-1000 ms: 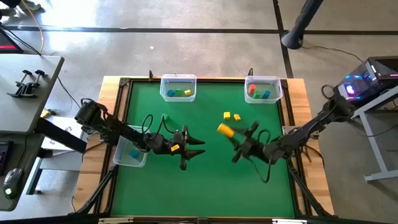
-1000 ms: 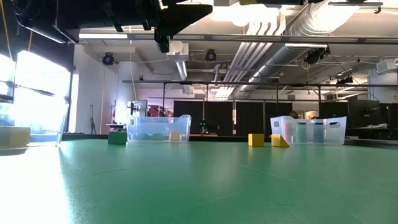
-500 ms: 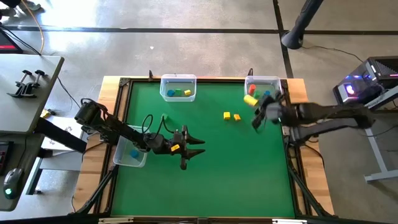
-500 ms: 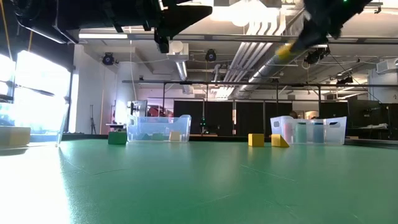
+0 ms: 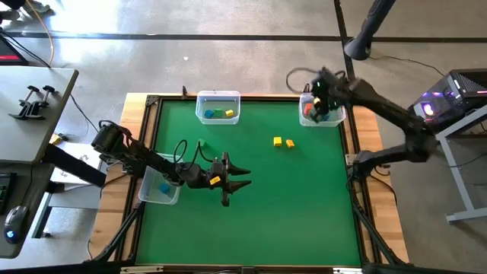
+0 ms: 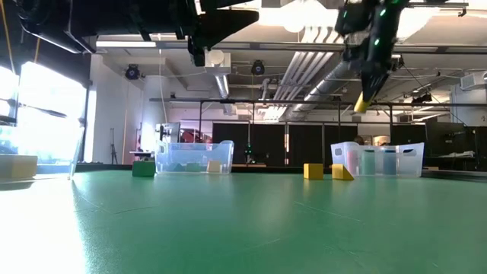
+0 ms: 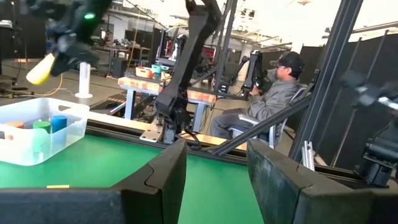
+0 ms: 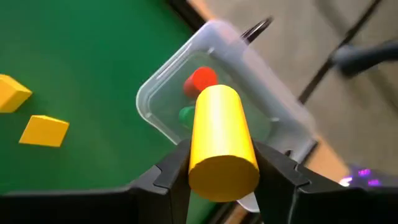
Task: Sort blocks by size
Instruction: Put the yellow cylindrical block into the top right transparent bin
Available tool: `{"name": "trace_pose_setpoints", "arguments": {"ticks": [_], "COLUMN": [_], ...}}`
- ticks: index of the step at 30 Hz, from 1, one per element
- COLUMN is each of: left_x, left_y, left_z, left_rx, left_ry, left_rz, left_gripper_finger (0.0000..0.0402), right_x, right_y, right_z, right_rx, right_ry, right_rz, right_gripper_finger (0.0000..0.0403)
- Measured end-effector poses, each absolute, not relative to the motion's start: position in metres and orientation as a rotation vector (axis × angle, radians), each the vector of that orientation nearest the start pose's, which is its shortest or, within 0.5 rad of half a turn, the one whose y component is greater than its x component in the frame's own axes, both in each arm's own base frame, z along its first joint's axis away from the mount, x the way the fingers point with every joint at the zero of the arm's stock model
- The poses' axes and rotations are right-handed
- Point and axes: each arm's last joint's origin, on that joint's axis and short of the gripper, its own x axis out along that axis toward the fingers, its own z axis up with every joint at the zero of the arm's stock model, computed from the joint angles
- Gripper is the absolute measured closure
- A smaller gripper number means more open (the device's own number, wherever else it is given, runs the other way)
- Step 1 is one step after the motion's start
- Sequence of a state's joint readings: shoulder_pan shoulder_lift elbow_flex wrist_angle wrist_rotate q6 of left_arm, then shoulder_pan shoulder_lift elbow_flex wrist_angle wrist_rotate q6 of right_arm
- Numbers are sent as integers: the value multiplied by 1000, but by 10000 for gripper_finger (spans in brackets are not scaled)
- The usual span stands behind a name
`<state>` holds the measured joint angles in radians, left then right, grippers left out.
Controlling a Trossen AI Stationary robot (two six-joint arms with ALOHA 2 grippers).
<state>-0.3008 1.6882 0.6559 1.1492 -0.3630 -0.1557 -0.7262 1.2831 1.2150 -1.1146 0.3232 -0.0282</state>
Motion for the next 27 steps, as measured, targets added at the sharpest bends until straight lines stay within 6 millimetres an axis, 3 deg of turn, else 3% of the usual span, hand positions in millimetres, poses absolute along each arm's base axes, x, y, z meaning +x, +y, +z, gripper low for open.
{"name": "trace_pose_setpoints", "arguments": {"ticks": [6,11,17,27], "left_x": [311,311,311,311], "left_y": [-86,-86,-86,-86], "left_z": [197,197,196,196], "left_rx": [-193,-191,-190,-191], "left_ry": [-114,-109,-107,-106], "left_rz": [54,54,54,52], "left_gripper_finger": [248,248,248,248], "right_x": [160,155,153,153], "right_y": [-227,-264,-285,-295], "right_z": [282,256,234,215], "right_rx": [444,547,618,653], "right_ry": [1329,1437,1503,1540], "right_rz": [-843,-846,-841,-833], "right_gripper_finger": [269,269,269,269]}}
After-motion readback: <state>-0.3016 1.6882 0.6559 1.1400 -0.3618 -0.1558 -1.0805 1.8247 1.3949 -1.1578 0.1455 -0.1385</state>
